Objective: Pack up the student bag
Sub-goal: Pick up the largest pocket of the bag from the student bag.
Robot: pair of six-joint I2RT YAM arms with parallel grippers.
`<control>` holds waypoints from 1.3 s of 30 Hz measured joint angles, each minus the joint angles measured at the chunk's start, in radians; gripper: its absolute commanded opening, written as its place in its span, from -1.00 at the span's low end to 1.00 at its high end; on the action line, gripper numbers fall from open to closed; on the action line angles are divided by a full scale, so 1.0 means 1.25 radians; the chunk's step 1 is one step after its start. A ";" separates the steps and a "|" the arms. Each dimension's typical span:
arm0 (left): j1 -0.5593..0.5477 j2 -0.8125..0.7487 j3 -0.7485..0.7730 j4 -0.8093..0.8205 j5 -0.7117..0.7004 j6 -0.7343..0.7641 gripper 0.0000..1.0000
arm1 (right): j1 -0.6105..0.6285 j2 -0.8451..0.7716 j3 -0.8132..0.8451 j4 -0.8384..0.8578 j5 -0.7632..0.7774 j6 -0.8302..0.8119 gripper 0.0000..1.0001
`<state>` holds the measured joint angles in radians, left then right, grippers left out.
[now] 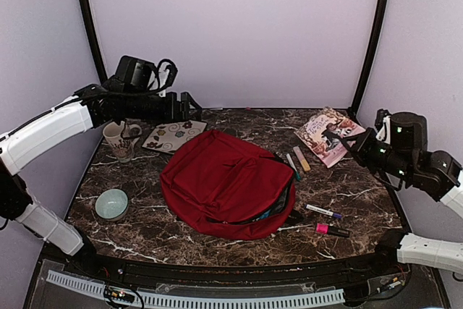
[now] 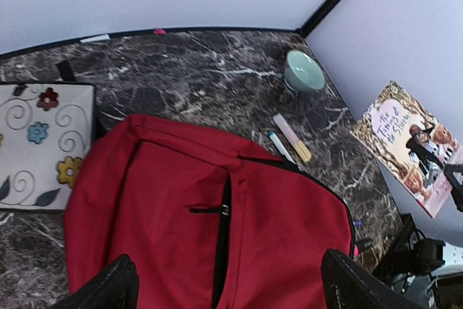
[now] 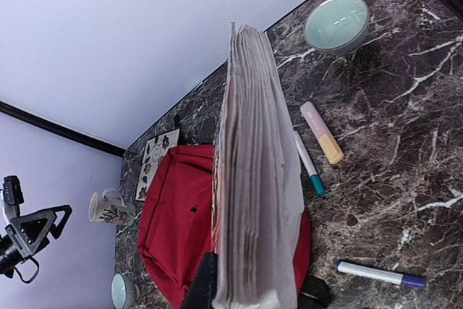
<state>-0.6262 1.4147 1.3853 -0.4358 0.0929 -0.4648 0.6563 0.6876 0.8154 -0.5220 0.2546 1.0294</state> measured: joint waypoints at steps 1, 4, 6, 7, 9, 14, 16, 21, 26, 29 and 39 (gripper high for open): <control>-0.007 0.009 0.000 -0.001 0.020 0.007 0.79 | 0.000 -0.020 -0.007 -0.017 0.009 0.002 -1.00; -0.043 0.038 0.000 -0.006 0.066 0.033 0.79 | -0.001 -0.063 -0.030 -0.058 0.026 0.020 -1.00; -0.086 0.060 0.011 -0.019 0.078 0.056 0.79 | -0.001 -0.084 -0.044 -0.077 0.028 0.035 -1.00; -0.113 0.077 0.027 -0.031 0.084 0.069 0.78 | -0.002 -0.092 -0.053 -0.087 0.028 0.044 -1.00; -0.160 0.113 0.063 -0.055 0.087 0.092 0.76 | -0.002 -0.101 -0.070 -0.108 0.027 0.063 -1.00; -0.269 0.212 0.178 -0.127 0.038 0.139 0.75 | -0.002 -0.102 -0.080 -0.155 0.028 0.108 -1.00; -0.307 0.251 0.222 -0.155 0.016 0.155 0.75 | -0.002 -0.102 -0.080 -0.170 0.029 0.122 -1.00; -0.388 0.347 0.330 -0.220 -0.039 0.186 0.71 | -0.002 -0.104 -0.081 -0.200 0.029 0.149 -1.00; -0.451 0.468 0.454 -0.292 -0.085 0.200 0.63 | -0.002 -0.117 -0.093 -0.212 0.028 0.175 -1.00; -0.474 0.545 0.516 -0.336 -0.114 0.197 0.54 | -0.002 -0.127 -0.106 -0.220 0.026 0.187 -1.00; -0.484 0.652 0.555 -0.405 -0.148 0.149 0.21 | -0.002 -0.166 -0.126 -0.245 0.017 0.217 -1.00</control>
<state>-1.2316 2.2292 2.0792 -0.9421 -0.0921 -0.2787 0.6537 0.4797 0.6575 -0.8288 0.2760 1.3006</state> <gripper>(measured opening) 0.663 0.036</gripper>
